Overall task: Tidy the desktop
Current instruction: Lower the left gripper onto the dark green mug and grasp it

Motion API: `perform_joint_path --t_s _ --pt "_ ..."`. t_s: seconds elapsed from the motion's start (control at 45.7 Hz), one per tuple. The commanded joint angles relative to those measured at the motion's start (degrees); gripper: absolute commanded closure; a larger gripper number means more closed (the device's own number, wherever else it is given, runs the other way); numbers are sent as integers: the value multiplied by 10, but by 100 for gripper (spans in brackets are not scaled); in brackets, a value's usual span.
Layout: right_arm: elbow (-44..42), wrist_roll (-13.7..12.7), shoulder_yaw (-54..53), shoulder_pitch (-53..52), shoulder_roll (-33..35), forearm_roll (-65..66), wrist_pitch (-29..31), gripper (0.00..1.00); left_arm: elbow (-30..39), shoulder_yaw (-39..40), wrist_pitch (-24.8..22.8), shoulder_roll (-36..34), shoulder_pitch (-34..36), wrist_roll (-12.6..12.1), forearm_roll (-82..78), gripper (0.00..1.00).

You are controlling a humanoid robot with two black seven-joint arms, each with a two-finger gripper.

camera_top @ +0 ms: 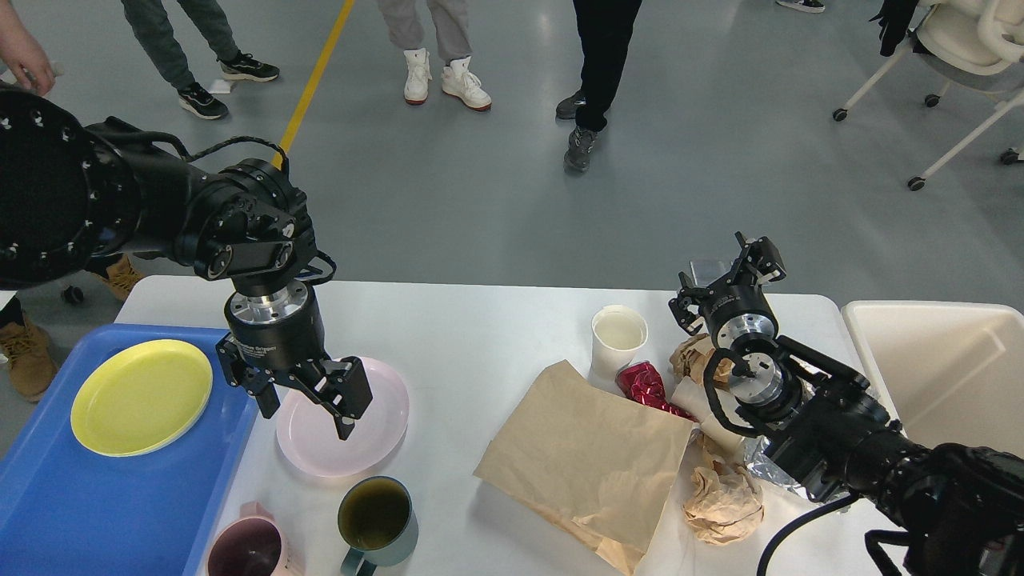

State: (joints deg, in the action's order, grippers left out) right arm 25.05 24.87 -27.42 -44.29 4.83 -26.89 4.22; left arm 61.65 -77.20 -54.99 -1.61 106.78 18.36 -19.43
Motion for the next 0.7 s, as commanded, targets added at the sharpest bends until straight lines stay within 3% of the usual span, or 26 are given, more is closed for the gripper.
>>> perform_joint_path --t_s 0.0,0.131,0.482,0.678 --pt "0 0 0 0 0 0 0 0 -4 5 0 28 -7 1 3 4" --pt "0 0 0 0 0 0 0 0 -11 7 0 40 -21 2 10 5" --pt "0 0 0 0 0 0 0 0 -111 1 0 73 -114 2 10 8" --pt "0 0 0 0 0 0 0 0 -119 7 0 81 -137 1 10 8"
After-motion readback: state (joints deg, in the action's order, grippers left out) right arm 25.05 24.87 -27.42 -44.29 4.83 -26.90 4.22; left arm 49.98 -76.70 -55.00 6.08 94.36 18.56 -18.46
